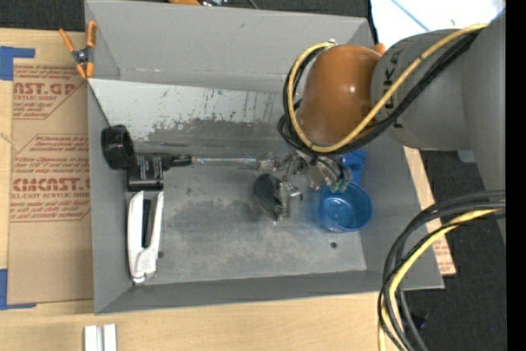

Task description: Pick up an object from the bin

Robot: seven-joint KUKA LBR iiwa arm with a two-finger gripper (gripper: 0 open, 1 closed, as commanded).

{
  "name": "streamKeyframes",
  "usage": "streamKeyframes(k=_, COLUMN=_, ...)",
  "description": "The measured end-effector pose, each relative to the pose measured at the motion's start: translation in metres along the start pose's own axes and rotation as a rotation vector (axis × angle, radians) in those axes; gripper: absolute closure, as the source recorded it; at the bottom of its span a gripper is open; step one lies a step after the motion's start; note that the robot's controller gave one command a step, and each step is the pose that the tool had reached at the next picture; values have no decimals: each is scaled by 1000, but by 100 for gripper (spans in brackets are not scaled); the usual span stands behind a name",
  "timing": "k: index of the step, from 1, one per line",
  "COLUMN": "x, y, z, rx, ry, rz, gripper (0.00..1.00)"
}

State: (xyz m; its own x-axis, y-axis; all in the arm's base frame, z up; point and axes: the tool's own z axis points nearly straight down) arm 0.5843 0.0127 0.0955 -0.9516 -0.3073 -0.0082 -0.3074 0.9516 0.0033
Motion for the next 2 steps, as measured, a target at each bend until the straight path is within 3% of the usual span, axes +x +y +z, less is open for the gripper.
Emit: streamKeyframes(k=2, x=-1, y=1, z=-56, rx=1, ry=-2, rz=0, gripper=100)
